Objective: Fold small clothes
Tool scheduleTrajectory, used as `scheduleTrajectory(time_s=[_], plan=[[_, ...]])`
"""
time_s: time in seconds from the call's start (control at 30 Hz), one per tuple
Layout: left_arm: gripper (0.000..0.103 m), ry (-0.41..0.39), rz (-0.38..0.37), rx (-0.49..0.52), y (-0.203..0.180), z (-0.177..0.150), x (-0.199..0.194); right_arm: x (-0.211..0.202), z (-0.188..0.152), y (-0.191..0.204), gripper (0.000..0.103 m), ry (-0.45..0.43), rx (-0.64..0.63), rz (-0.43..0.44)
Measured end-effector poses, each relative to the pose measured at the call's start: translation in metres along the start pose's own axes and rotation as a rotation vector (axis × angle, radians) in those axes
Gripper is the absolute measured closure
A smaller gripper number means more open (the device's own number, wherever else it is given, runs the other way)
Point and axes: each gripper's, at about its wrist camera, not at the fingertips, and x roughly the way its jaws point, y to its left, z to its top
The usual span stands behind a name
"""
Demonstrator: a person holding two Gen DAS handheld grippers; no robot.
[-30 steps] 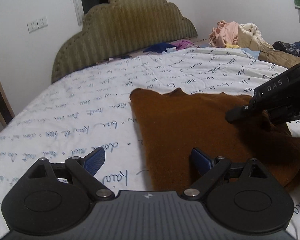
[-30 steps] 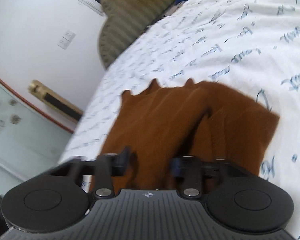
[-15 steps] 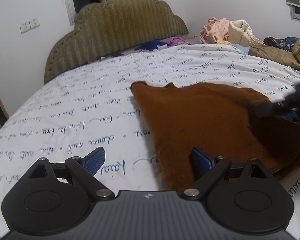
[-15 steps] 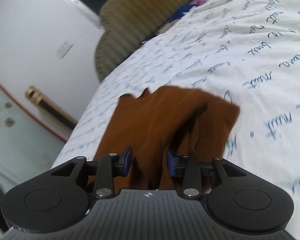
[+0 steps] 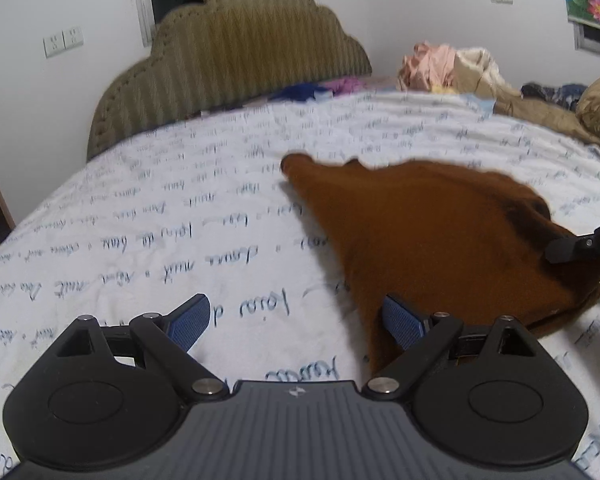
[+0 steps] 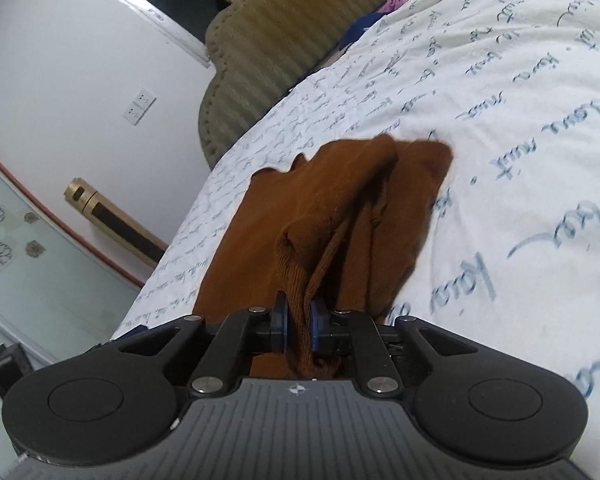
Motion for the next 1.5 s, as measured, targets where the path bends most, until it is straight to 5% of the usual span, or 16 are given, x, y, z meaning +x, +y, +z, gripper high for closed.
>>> scheduleTrajectory(time_s=[0.07, 0.13, 0.23, 0.3, 0.4, 0.5, 0.57, 0.73, 1.03, 1.37, 1.5], plan=[[0.009, 0.025, 0.008, -0.015, 0.002, -0.001, 0.004, 0.004, -0.002, 0.001, 0.09, -0.004, -0.042, -0.105], [0.009, 0.008, 0.001, -0.034, 0.004, 0.001, -0.002, 0.001, -0.001, -0.003, 0.093, -0.03, -0.001, -0.107], [0.009, -0.007, 0.012, -0.036, 0.002, 0.005, -0.007, -0.014, -0.007, 0.014, 0.074, -0.11, -0.061, -0.174], [0.009, 0.0, 0.021, -0.038, -0.002, 0.005, -0.006, -0.021, -0.015, 0.036, 0.05, -0.161, -0.171, -0.261], [0.009, 0.02, 0.023, -0.045, -0.007, 0.002, -0.001, -0.012, -0.025, 0.052, 0.038, -0.115, -0.3, -0.336], [0.009, 0.026, 0.021, -0.054, -0.006, -0.002, 0.001, 0.003, -0.03, 0.044, 0.035, -0.081, -0.312, -0.432], [0.009, 0.028, 0.023, -0.059, -0.005, -0.003, 0.002, -0.001, -0.031, 0.044, 0.034, -0.114, -0.278, -0.414], [0.009, 0.039, 0.005, -0.1, -0.001, -0.006, 0.007, 0.0, -0.037, 0.052, 0.003, -0.158, -0.336, -0.452], [0.005, 0.045, -0.012, -0.154, 0.004, -0.015, 0.013, 0.018, -0.052, 0.049, 0.0, -0.143, -0.412, -0.551], [0.004, 0.047, -0.027, -0.196, 0.011, -0.02, 0.015, 0.015, -0.051, 0.043, 0.0, -0.14, -0.371, -0.519], [0.004, 0.05, -0.141, -0.228, 0.025, -0.007, 0.019, 0.014, -0.046, 0.039, 0.0, -0.105, -0.356, -0.46]])
